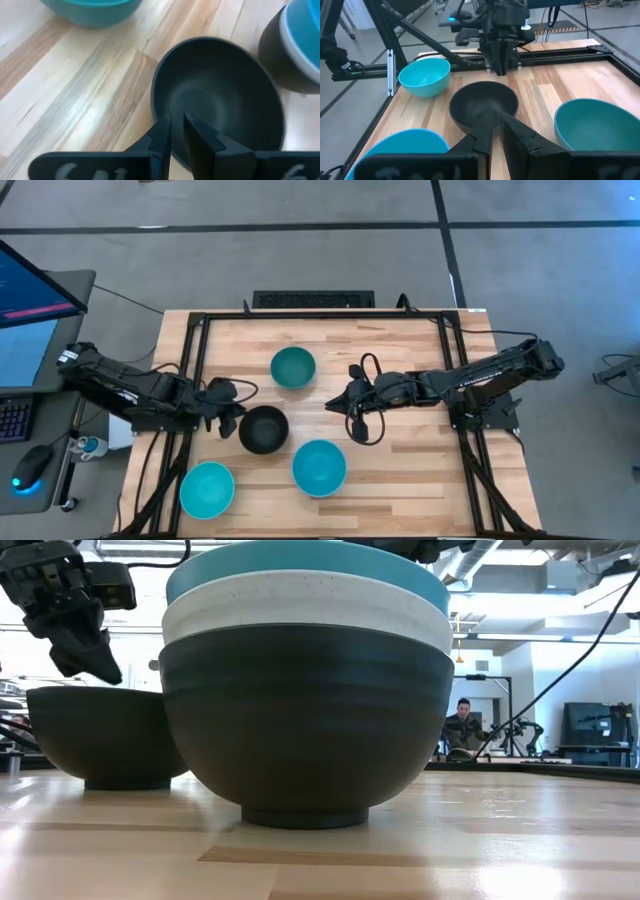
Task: Nest bowls inside each other
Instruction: Stack the black bowl on top of the blue bowl
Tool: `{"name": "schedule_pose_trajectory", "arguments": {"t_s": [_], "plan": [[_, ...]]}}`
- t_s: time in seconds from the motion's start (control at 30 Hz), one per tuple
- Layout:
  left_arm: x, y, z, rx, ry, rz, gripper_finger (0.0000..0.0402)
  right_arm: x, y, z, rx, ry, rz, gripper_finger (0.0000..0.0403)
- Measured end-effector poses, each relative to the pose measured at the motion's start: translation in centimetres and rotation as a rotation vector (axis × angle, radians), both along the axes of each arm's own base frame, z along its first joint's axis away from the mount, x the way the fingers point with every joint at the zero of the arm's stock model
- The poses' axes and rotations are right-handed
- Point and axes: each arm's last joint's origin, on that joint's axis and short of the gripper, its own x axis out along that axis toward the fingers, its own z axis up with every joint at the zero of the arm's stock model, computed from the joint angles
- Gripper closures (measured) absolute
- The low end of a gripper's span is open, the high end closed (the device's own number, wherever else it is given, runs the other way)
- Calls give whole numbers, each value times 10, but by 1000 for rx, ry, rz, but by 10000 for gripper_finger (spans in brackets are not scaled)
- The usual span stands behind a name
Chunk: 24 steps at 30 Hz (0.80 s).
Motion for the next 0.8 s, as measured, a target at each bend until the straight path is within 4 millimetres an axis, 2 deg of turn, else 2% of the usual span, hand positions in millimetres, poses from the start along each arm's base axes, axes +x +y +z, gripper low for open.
{"name": "schedule_pose_trajectory", "arguments": {"t_s": [0.23, 0.47, 0.67, 0.8], "plan": [[2, 1, -7, 7, 80, 27, 360, 0, 0, 0, -1, 0, -1, 344], [27, -7, -17, 36, 70, -24, 360, 0, 0, 0, 0, -3, -1, 344], [36, -10, -33, 58, 172, -13, 360, 0, 0, 0, 1, -2, -2, 344], [43, -12, -31, 41, 103, -11, 360, 0, 0, 0, 1, -3, -2, 344]]}}
